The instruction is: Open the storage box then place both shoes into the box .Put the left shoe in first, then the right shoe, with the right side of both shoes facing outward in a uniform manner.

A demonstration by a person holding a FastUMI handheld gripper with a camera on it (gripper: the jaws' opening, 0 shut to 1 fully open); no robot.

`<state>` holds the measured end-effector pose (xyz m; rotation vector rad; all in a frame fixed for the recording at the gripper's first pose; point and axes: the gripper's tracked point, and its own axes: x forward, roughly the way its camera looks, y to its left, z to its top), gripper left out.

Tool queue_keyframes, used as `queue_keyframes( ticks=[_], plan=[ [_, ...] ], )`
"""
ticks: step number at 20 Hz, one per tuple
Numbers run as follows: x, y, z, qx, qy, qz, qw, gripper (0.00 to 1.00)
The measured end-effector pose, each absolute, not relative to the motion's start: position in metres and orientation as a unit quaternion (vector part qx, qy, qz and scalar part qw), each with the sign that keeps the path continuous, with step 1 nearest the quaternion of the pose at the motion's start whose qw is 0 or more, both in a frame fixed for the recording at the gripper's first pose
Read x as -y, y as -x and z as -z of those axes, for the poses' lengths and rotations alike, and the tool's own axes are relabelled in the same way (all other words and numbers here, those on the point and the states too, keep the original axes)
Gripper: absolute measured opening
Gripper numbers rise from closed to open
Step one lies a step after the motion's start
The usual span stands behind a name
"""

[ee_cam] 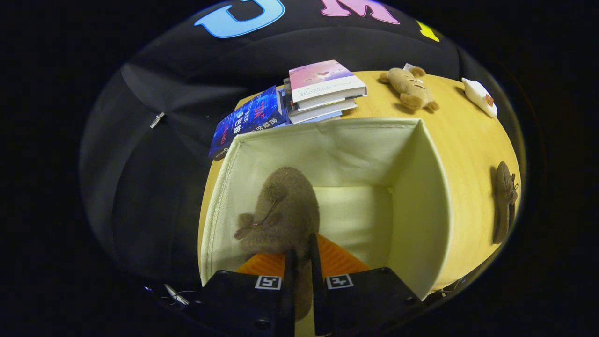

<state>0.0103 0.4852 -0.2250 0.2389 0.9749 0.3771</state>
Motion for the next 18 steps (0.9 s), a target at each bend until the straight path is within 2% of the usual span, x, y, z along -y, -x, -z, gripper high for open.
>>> queue_keyframes(
  ticks=[1,2,7,9,13,18],
  plan=[
    [-0.492,0.0,0.234,-0.482,-0.109,-0.193,0.848,0.28],
    [-0.496,0.008,0.232,-0.483,-0.107,-0.209,0.843,0.28],
    [-0.483,0.016,0.192,-0.435,-0.096,-0.265,0.855,0.93],
    [-0.458,0.014,0.176,-0.404,-0.075,-0.268,0.872,0.99],
    [-0.399,0.01,0.143,-0.347,-0.051,-0.268,0.897,0.99],
    [-0.307,0.014,0.122,-0.289,0.008,-0.232,0.929,0.99]
  ],
)
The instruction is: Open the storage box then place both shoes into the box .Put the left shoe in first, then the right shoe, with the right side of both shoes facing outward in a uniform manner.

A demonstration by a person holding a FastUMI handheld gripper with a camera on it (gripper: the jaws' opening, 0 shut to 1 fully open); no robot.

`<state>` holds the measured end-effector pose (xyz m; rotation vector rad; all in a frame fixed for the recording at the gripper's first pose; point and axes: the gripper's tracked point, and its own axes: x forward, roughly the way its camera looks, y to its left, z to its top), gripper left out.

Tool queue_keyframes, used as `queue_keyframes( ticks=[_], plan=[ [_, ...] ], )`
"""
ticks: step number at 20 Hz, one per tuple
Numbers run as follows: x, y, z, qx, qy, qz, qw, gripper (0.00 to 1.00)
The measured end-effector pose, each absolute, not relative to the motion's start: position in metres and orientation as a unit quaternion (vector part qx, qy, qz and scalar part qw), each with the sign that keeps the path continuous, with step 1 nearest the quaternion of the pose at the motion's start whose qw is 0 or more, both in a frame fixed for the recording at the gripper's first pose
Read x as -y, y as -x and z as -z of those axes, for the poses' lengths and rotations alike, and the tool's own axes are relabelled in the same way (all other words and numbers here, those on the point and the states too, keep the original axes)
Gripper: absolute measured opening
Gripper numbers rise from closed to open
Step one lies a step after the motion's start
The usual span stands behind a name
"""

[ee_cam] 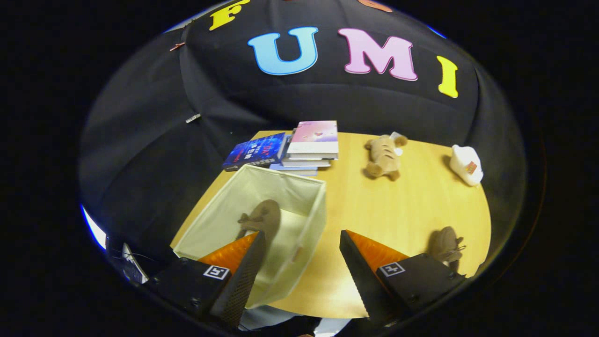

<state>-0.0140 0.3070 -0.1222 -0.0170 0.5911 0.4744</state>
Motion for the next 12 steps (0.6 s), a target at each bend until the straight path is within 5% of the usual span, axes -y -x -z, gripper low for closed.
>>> queue_keyframes(
  ticks=[12],
  plan=[
    [-0.048,0.004,0.179,-0.33,0.056,-0.092,0.938,0.99]
  ],
)
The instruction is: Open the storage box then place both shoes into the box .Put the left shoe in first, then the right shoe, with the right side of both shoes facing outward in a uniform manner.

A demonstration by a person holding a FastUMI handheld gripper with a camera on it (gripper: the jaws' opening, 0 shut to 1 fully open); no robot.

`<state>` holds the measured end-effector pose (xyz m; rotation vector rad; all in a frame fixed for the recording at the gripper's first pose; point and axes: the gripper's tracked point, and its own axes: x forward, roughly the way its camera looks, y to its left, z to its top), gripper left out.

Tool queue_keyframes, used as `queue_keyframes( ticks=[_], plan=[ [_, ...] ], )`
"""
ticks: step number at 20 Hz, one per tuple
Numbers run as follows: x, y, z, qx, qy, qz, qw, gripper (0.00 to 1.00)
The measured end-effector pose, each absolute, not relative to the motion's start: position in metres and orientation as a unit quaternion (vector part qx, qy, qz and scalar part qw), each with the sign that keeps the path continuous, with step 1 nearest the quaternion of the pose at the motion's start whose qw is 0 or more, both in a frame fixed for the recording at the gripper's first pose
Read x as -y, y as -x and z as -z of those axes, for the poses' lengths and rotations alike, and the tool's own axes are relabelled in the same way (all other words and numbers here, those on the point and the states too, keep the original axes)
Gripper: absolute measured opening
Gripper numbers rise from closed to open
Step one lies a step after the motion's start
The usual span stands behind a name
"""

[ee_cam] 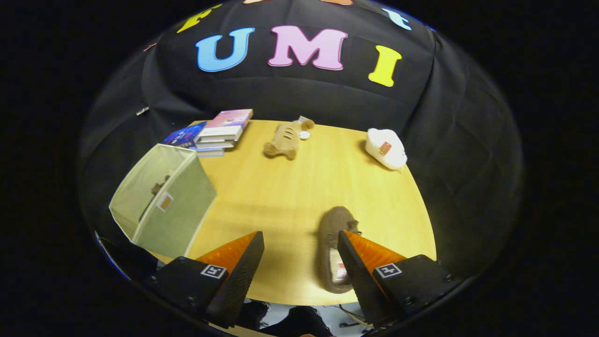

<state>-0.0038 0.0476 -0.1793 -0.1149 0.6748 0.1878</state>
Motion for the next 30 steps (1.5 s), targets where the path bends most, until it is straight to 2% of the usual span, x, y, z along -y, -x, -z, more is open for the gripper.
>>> queue_keyframes(
  ticks=[7,14,15,17,18,19,20,22,23,26,30],
  plan=[
    [0.047,-0.023,0.259,-0.382,0.067,-0.098,0.917,0.99],
    [0.051,-0.06,0.326,-0.425,0.07,-0.141,0.892,0.99],
    [0.046,-0.063,0.327,-0.428,0.055,-0.141,0.891,0.93],
    [0.037,-0.067,0.328,-0.429,0.032,-0.13,0.893,0.57],
    [0.033,-0.065,0.33,-0.434,0.029,-0.121,0.892,0.45],
    [0.033,-0.063,0.331,-0.437,0.027,-0.108,0.892,0.27],
    [0.033,-0.06,0.33,-0.439,0.023,-0.1,0.893,0.23],
    [0.032,-0.062,0.334,-0.448,0.015,-0.082,0.89,0.23],
    [0.032,-0.061,0.332,-0.45,0.004,-0.075,0.89,0.12],
    [0.027,-0.053,0.325,-0.458,-0.014,-0.067,0.886,0.07],
    [0.02,-0.039,0.301,-0.447,-0.032,-0.038,0.893,0.06]
  ],
)
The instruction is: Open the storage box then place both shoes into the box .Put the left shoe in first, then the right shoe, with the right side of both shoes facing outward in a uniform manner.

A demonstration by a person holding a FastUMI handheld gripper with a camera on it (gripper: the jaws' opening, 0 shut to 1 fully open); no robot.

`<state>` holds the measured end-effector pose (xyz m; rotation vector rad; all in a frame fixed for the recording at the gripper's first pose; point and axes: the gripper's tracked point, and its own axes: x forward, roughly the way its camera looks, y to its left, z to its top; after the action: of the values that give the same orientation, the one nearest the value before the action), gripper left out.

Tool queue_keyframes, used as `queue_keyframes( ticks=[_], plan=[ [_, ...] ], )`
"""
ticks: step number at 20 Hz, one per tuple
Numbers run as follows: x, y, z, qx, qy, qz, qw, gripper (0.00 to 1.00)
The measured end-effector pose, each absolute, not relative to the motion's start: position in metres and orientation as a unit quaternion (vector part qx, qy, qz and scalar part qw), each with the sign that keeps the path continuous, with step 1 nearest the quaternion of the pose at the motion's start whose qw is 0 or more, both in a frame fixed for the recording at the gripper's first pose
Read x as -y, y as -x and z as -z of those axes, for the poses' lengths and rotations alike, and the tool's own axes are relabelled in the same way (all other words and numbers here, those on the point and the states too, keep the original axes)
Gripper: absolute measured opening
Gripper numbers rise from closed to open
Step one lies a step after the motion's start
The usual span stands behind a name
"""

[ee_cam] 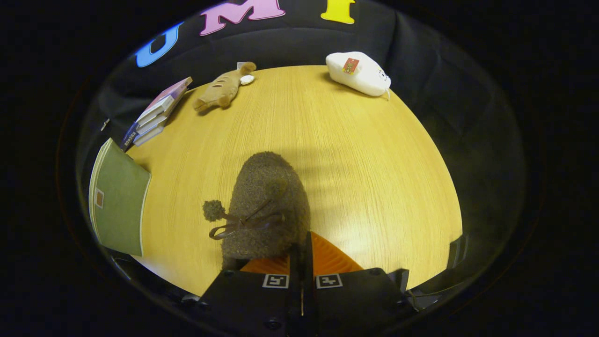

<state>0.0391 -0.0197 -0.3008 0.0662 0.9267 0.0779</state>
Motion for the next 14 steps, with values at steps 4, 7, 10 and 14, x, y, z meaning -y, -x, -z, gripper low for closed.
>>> queue_keyframes(
  ticks=[4,7,10,14],
  plan=[
    [-0.011,-0.021,0.253,-0.424,-0.068,-0.025,0.903,0.07],
    [-0.048,-0.014,0.202,-0.39,-0.091,-0.033,0.916,0.06],
    [-0.098,-0.007,0.151,-0.363,-0.108,-0.061,0.924,0.06],
    [-0.177,-0.008,0.103,-0.338,-0.119,-0.119,0.926,0.06]
  ],
)
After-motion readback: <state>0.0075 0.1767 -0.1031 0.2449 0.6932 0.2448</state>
